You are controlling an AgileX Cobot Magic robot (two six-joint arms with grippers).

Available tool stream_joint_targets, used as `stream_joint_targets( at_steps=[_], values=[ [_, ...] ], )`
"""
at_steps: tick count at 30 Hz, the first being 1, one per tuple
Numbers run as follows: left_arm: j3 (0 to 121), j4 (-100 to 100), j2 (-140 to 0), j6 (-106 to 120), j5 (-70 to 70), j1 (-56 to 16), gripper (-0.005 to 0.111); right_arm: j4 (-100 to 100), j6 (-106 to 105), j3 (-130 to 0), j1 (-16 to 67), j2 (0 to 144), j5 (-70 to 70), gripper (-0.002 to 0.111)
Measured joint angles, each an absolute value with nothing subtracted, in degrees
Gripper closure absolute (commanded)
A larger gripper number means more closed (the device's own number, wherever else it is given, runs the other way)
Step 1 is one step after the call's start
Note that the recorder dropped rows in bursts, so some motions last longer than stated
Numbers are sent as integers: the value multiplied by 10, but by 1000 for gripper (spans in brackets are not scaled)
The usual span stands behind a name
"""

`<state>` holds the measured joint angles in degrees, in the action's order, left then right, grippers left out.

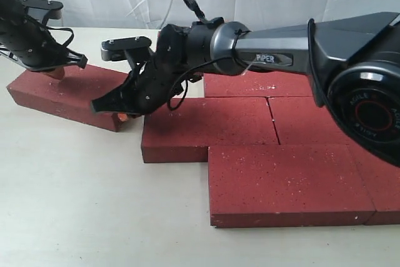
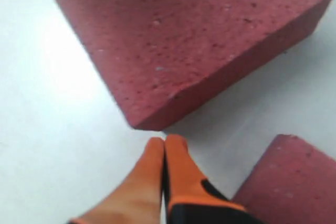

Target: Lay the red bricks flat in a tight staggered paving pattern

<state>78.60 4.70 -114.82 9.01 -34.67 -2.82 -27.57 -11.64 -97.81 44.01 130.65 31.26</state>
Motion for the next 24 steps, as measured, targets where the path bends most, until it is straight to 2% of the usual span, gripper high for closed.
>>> stream_joint_targets(
  at_steps=[3, 7, 24],
  values=[
    [787, 46, -1146, 92, -318, -28, 107, -276, -122, -978, 481, 1300, 303, 109],
    [787, 46, -1146, 92, -310, -28, 107, -276, -128, -978, 505, 1319, 221, 109],
    [787, 35, -1146, 92, -310, -28, 107, -276, -129, -978, 421, 1335, 195, 109]
  ],
)
